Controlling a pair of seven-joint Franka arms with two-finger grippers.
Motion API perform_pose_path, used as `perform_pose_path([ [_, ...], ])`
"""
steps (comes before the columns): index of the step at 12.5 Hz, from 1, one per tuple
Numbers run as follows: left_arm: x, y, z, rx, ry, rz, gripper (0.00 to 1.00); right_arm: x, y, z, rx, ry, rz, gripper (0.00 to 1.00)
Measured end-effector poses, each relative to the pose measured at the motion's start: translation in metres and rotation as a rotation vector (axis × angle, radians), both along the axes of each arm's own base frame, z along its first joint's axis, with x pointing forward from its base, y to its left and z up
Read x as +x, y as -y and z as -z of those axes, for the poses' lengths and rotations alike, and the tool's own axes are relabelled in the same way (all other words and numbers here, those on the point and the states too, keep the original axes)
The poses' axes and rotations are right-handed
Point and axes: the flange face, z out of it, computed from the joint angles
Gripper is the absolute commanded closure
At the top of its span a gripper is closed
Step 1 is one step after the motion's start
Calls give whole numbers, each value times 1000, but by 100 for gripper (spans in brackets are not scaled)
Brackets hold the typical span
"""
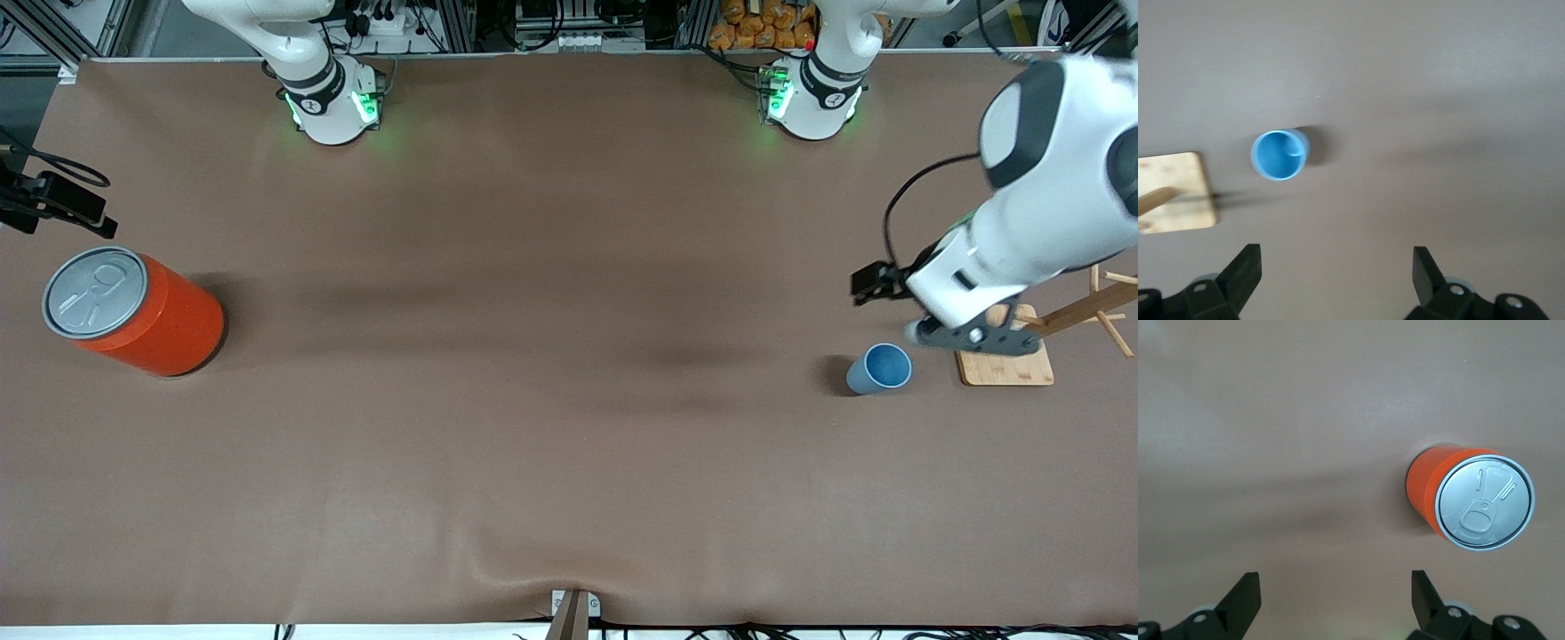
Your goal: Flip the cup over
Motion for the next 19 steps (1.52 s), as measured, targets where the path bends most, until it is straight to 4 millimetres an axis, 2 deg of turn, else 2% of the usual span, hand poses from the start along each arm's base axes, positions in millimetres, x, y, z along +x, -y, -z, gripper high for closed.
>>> perform_pose_path([
  [3,-19,-9,-57,28,5,-16,0,0,0,0,0,0,0,0],
  [6,-29,-14,-89,29,37,-127,0,0,0,0,0,0,0,0],
  [10,-29,-14,-97,22,68,-155,0,0,0,0,0,0,0,0],
  [19,-24,-8,-95,12,105,-146,0,0,1,0,0,-1,2,0],
])
